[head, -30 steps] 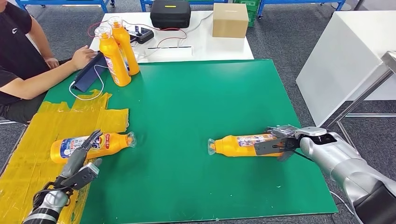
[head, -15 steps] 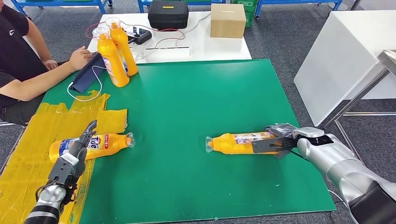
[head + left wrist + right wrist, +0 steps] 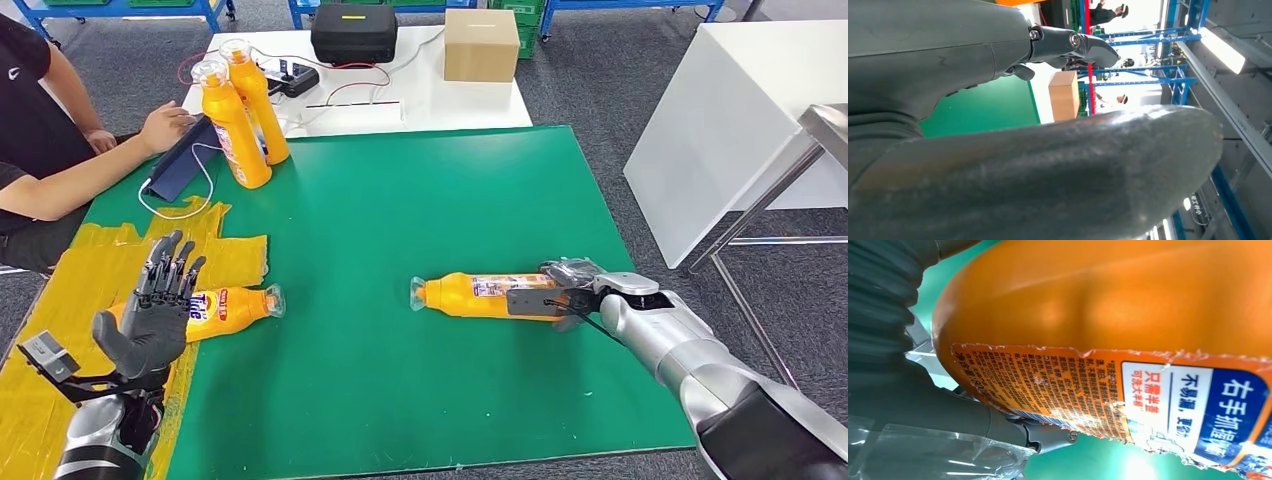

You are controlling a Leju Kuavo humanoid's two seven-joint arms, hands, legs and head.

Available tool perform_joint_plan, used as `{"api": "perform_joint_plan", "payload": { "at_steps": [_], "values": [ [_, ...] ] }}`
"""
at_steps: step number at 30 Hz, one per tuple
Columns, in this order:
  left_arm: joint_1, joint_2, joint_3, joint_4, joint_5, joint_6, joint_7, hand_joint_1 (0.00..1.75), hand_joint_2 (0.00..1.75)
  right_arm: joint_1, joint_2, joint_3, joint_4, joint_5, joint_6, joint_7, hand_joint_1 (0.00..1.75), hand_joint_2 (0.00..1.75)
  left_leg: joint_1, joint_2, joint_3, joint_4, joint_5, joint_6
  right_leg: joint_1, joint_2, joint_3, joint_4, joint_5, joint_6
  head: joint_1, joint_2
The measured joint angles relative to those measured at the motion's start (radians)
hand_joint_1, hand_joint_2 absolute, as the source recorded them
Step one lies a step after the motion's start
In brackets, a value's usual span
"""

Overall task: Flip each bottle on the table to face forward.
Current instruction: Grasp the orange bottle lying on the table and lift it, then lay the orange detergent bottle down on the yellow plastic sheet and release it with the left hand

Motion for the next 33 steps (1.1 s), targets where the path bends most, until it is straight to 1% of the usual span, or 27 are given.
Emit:
{"api": "perform_joint_plan", "payload": {
  "at_steps": [2,6,8,10,13,18,22,26,29,33],
  "values": [
    [0.004,-0.004,0.004,-0.006,0.028,-0.025,0.010,0.00,0.00,0.000,0.007,-0.007,0.005,-0.005,-0.006,-0.005,1.75,1.75,0.000,0.000,-0.001,0.000,0.000,0.000,0.000,0.000,0.000,0.000,0.000,0.000,0.000,0.000],
    [0.028,-0.015,0.006,-0.033,0.208,-0.167,0.074,0.00,0.00,0.009,0.040,-0.048,0.011,-0.051,-0.049,-0.038,1.75,1.75,0.000,0.000,-0.003,0.000,0.000,0.000,0.000,0.001,-0.002,0.000,0.000,0.000,0.000,0.000],
    [0.051,-0.026,0.002,-0.057,0.298,-0.213,0.114,0.00,0.87,0.019,0.068,-0.079,0.012,-0.080,-0.073,-0.055,1.75,1.75,0.000,0.000,-0.005,0.000,0.000,0.000,0.000,0.001,-0.004,0.000,0.000,0.000,0.000,0.000],
    [0.077,-0.037,-0.008,-0.079,0.362,-0.231,0.151,0.00,1.75,0.029,0.100,-0.114,0.010,-0.103,-0.094,-0.067,1.75,1.75,0.000,-0.001,-0.007,0.000,0.000,0.000,0.000,0.000,-0.006,0.000,0.000,0.000,0.000,0.000],
    [0.109,-0.050,-0.033,-0.096,0.415,-0.238,0.181,0.00,1.75,0.036,0.151,-0.163,0.002,-0.126,-0.112,-0.077,1.75,1.75,0.000,-0.002,-0.010,0.000,0.001,0.000,0.000,-0.001,-0.009,0.001,0.000,0.000,0.000,0.000],
    [0.139,-0.059,-0.054,-0.100,0.450,-0.213,0.192,0.00,1.75,0.053,0.223,-0.228,-0.029,-0.173,-0.133,-0.110,1.75,1.75,0.001,-0.002,-0.014,0.000,0.001,-0.001,0.000,-0.001,-0.013,0.001,0.000,0.000,0.000,0.000],
    [0.163,-0.059,-0.055,-0.100,0.456,-0.190,0.199,0.00,1.75,0.096,0.279,-0.296,-0.096,-0.227,-0.153,-0.143,1.75,1.75,0.001,-0.002,-0.017,0.000,0.001,-0.001,0.000,-0.001,-0.016,0.001,0.000,0.000,0.000,0.000],
    [0.171,-0.061,-0.056,-0.099,0.456,-0.183,0.201,0.00,1.75,0.131,0.336,-0.340,-0.172,-0.249,-0.156,-0.149,1.75,1.75,0.001,-0.003,-0.019,0.000,0.001,-0.001,0.000,-0.001,-0.018,0.001,0.000,0.000,0.000,0.000],
    [0.173,-0.062,-0.056,-0.099,0.456,-0.182,0.201,0.00,1.75,0.141,0.364,-0.356,-0.209,-0.252,-0.155,-0.149,1.75,1.75,0.001,-0.003,-0.019,0.000,0.001,-0.001,0.000,-0.002,-0.018,0.001,0.000,0.000,0.000,0.000],
    [0.176,-0.064,-0.056,-0.099,0.456,-0.179,0.202,0.00,1.75,0.150,0.379,-0.368,-0.236,-0.254,-0.151,-0.150,1.75,1.75,0.001,-0.003,-0.019,0.000,0.001,-0.001,0.000,-0.002,-0.018,0.001,0.000,0.000,0.000,0.000]
  ]
}}
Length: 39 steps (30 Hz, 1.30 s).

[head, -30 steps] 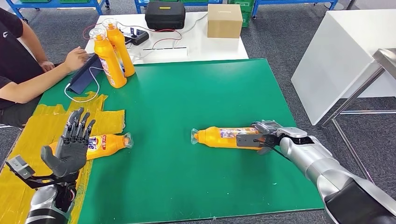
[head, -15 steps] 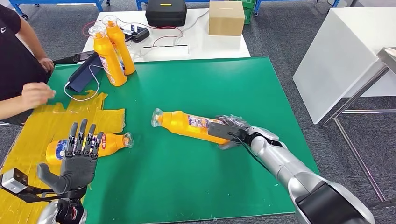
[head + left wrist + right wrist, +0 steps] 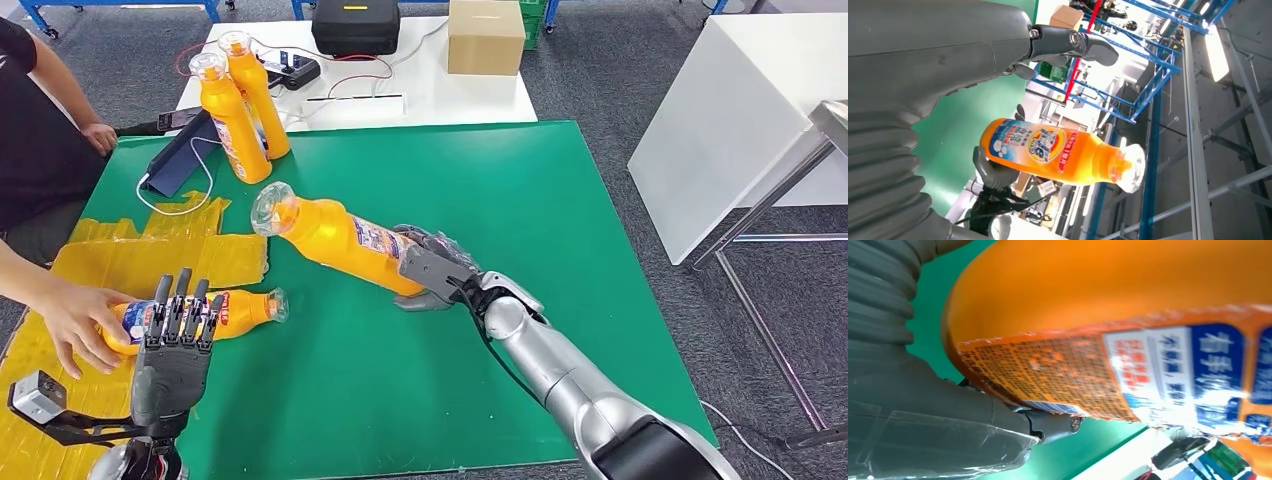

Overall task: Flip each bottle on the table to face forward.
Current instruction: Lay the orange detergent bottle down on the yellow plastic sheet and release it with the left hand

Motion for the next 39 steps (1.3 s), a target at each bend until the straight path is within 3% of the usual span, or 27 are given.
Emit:
{"api": "perform_joint_plan", "payload": {
  "at_steps": [8,21,28,39],
  "values": [
    [-0.011,-0.012,-0.011,0.000,-0.093,0.063,-0.026,0.00,1.75,0.005,0.085,0.006,-0.022,0.009,0.016,0.008,1.75,1.75,0.000,0.000,0.000,0.000,0.000,0.000,0.000,0.000,-0.001,0.000,0.000,0.000,0.000,0.000],
    [-0.060,-0.051,-0.096,-0.004,-0.334,0.194,-0.121,0.00,1.75,0.007,0.229,0.116,0.001,0.027,0.012,0.031,1.75,1.75,0.001,0.000,-0.001,0.000,0.000,0.000,0.000,0.000,-0.001,0.000,0.000,0.000,0.000,0.000],
    [-0.073,-0.061,-0.113,-0.006,-0.354,0.213,-0.129,0.00,1.75,0.020,0.269,0.196,0.032,0.029,0.014,0.044,1.75,1.75,0.000,0.000,-0.001,0.000,0.000,0.000,0.000,0.000,-0.001,0.000,0.000,0.000,0.000,0.000],
    [-0.073,-0.061,-0.106,-0.001,-0.363,0.220,-0.132,0.00,1.75,0.027,0.274,0.336,0.064,-0.066,-0.005,0.087,1.75,1.75,0.000,0.000,-0.001,0.000,0.000,0.000,0.000,0.000,-0.002,0.000,0.000,0.000,0.000,0.000]
  ]
}}
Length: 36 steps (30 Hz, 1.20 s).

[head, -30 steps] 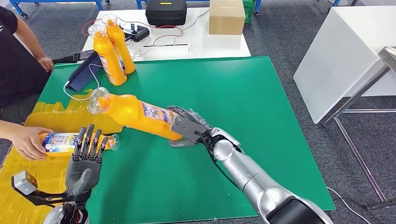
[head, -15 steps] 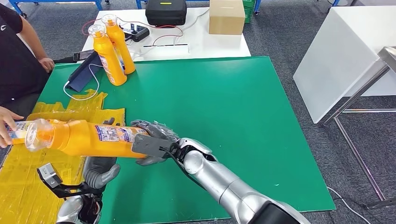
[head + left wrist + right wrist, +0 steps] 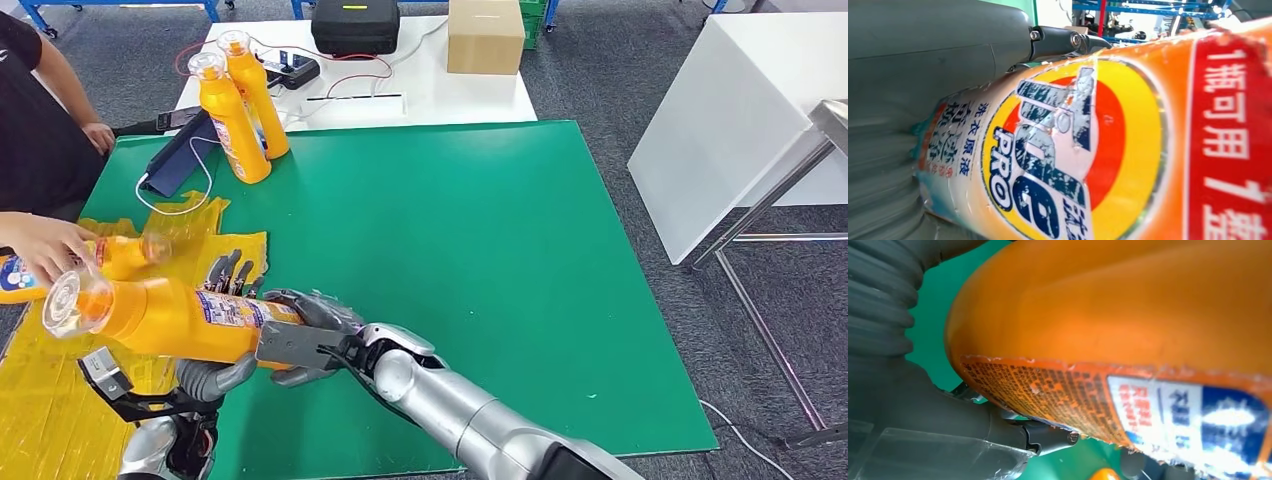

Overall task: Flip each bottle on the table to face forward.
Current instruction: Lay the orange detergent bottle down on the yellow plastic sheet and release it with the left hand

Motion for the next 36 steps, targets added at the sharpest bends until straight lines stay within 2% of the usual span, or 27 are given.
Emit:
{"api": "perform_joint_plan", "payload": {
  "at_steps": [4,11,22,23,26,27,30,34,36],
  "values": [
    [0.000,0.001,0.006,0.012,-0.007,0.001,-0.007,1.75,1.75,-0.001,0.000,0.072,0.010,-0.053,-0.020,0.017,1.75,1.75,0.000,0.000,0.000,0.000,0.000,0.000,0.000,0.000,0.000,0.000,0.000,0.000,0.000,0.000],
    [0.000,0.001,0.010,0.027,-0.018,-0.006,-0.039,1.75,1.75,-0.019,0.000,0.152,0.033,-0.117,-0.046,0.017,1.75,1.75,0.000,0.000,0.000,0.000,0.000,0.000,0.000,0.000,-0.001,0.000,0.000,0.000,0.000,0.000],
    [-0.002,0.001,0.013,0.039,-0.022,-0.016,-0.045,1.75,1.75,-0.028,0.000,0.190,0.058,-0.123,-0.052,0.009,1.75,1.75,0.000,0.000,0.000,0.000,0.000,0.000,0.000,0.000,-0.001,0.000,0.000,0.000,0.000,0.000],
    [-0.003,0.001,0.013,0.041,-0.023,-0.017,-0.046,1.75,1.75,-0.028,0.000,0.191,0.060,-0.124,-0.054,0.006,1.62,1.75,0.000,0.000,0.000,0.000,0.000,0.000,0.000,0.000,-0.001,0.000,0.000,0.000,0.000,0.000],
    [-0.007,0.001,0.013,0.043,-0.045,-0.009,-0.056,1.75,1.75,-0.026,0.000,0.192,0.067,-0.124,-0.075,-0.014,0.31,1.75,0.000,0.000,0.000,0.000,0.000,0.000,0.000,0.000,-0.001,0.000,0.000,0.000,0.000,0.000],
    [-0.009,0.001,0.013,0.043,-0.062,0.003,-0.061,1.75,1.75,-0.024,0.000,0.191,0.070,-0.121,-0.097,-0.029,0.00,1.75,0.000,0.000,0.000,0.000,0.000,0.000,0.000,0.000,-0.001,0.000,0.000,0.000,0.000,0.000],
    [-0.014,0.002,0.016,0.036,-0.120,0.045,-0.070,1.75,1.75,-0.005,-0.002,0.163,0.075,-0.083,-0.172,-0.083,0.00,1.75,0.000,0.000,0.000,0.000,0.000,0.000,0.000,0.000,0.000,0.000,0.000,0.000,0.000,0.000],
    [-0.015,0.003,0.023,0.028,-0.142,0.057,-0.072,1.75,1.75,0.018,-0.003,0.111,0.075,-0.047,-0.185,-0.095,0.00,1.75,0.000,0.000,0.000,0.000,0.000,0.000,0.000,0.000,0.000,0.000,0.000,0.000,0.000,0.000],
    [-0.016,0.003,0.024,0.026,-0.154,0.066,-0.073,1.75,1.75,0.024,-0.003,0.097,0.075,-0.041,-0.190,-0.096,0.00,0.87,0.000,0.000,0.000,0.000,0.000,0.000,0.000,0.000,0.000,0.000,0.000,0.000,0.000,0.000]
  ]
}}
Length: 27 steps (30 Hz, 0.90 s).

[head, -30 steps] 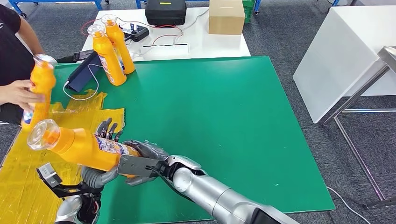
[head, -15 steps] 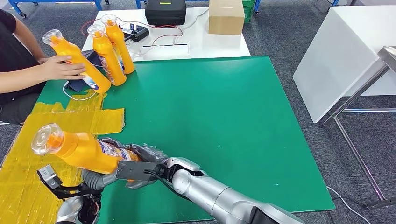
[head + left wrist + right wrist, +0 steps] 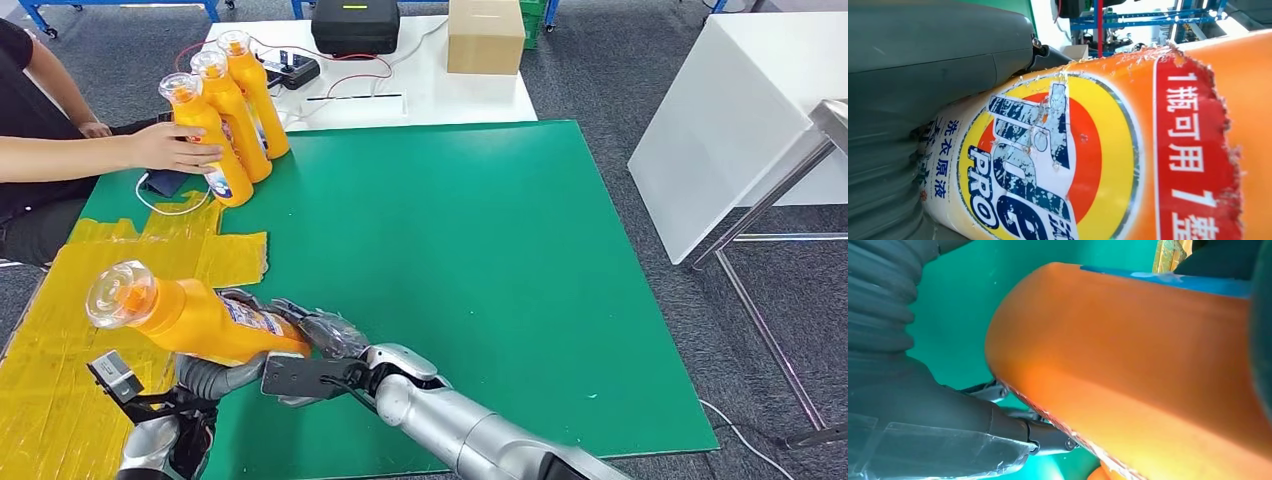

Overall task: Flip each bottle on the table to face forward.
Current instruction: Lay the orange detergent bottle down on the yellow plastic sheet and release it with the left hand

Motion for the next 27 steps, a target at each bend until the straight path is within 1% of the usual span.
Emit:
{"api": "perform_joint_plan", "payload": {
  "at_steps": [2,4,6,7,8,10,11,12,13,16,19,22,27],
  "values": [
    [0.000,0.001,0.003,-0.004,-0.059,0.057,-0.003,1.75,1.75,0.009,-0.003,-0.021,-0.008,0.011,-0.024,-0.005,0.00,0.00,0.000,0.000,0.000,0.000,0.000,0.000,0.000,0.000,0.000,0.000,0.000,0.000,0.000,0.000],
    [0.000,0.005,0.011,-0.011,-0.154,0.148,-0.004,1.75,1.75,0.020,-0.016,-0.056,-0.035,0.025,-0.048,-0.008,0.00,0.00,0.000,0.000,0.000,0.000,0.000,0.000,0.000,0.000,0.000,0.000,0.000,0.000,0.000,0.000],
    [0.001,0.012,0.029,-0.018,-0.275,0.262,0.000,1.75,1.75,0.038,-0.046,-0.111,-0.097,0.044,-0.046,-0.008,0.00,0.00,0.000,-0.001,0.000,0.000,0.000,0.000,0.000,0.000,0.000,0.000,0.000,0.000,0.000,0.000],
    [0.004,0.015,0.045,-0.023,-0.360,0.349,0.007,1.75,1.75,0.054,-0.066,-0.150,-0.145,0.057,-0.039,-0.010,0.00,0.00,0.000,-0.001,0.000,0.000,0.000,0.000,0.000,-0.001,0.001,0.000,0.000,0.000,0.000,0.000],
    [0.007,0.019,0.062,-0.029,-0.463,0.456,0.019,1.75,1.75,0.076,-0.087,-0.193,-0.200,0.069,-0.029,-0.016,0.00,0.00,0.000,-0.002,0.000,0.000,0.000,0.000,0.000,-0.001,0.001,0.000,0.000,0.000,0.000,0.000],
    [0.021,0.023,0.103,-0.044,-0.696,0.697,0.062,1.75,1.75,0.137,-0.124,-0.286,-0.325,0.082,-0.009,-0.036,0.00,0.00,0.000,-0.002,0.000,0.000,0.000,0.000,0.000,-0.001,0.001,0.000,0.000,0.000,0.000,0.000],
    [0.030,0.024,0.123,-0.051,-0.792,0.793,0.085,1.75,1.75,0.169,-0.139,-0.326,-0.386,0.082,0.000,-0.047,0.00,0.00,0.000,-0.002,-0.001,0.000,0.000,0.000,0.000,-0.001,0.000,0.000,0.000,0.000,0.000,0.000],
    [0.038,0.026,0.141,-0.056,-0.871,0.867,0.108,1.75,1.75,0.199,-0.153,-0.362,-0.443,0.078,0.007,-0.058,0.00,0.00,0.000,-0.002,-0.001,0.000,0.000,0.000,0.000,-0.001,0.000,0.000,0.000,0.000,0.000,0.000],
    [0.046,0.028,0.157,-0.059,-0.934,0.913,0.133,1.75,1.75,0.225,-0.165,-0.390,-0.493,0.071,0.013,-0.069,0.00,0.00,0.000,-0.002,-0.001,0.000,0.000,0.000,0.000,-0.001,0.000,0.000,0.000,0.000,0.000,0.000],
    [0.057,0.042,0.196,-0.035,-1.160,0.995,0.254,1.75,1.75,0.285,-0.192,-0.450,-0.617,0.047,0.022,-0.101,0.00,0.00,0.000,-0.003,-0.002,0.000,-0.001,0.000,0.000,-0.001,-0.001,-0.001,-0.001,0.000,0.000,0.000],
    [0.056,0.072,0.215,0.050,-1.356,1.017,0.369,1.75,1.75,0.318,-0.211,-0.476,-0.704,0.038,0.024,-0.114,0.00,0.00,0.000,-0.001,-0.002,0.000,-0.001,0.000,0.000,-0.001,-0.001,-0.001,0.000,0.000,0.000,0.000],
    [0.044,0.100,0.223,0.136,-1.433,1.009,0.428,1.75,1.75,0.332,-0.223,-0.487,-0.753,0.036,0.024,-0.116,0.00,0.00,0.000,0.000,-0.001,0.000,0.000,-0.001,0.000,0.000,-0.002,-0.001,0.000,0.000,0.000,0.000],
    [-0.006,0.127,0.216,0.217,-1.479,0.959,0.475,1.75,1.75,0.332,-0.227,-0.490,-0.784,0.028,0.027,-0.108,0.00,0.00,0.000,-0.004,0.000,0.000,0.001,-0.002,0.000,-0.003,0.002,0.000,0.000,0.000,0.000,0.000]
  ]
}}
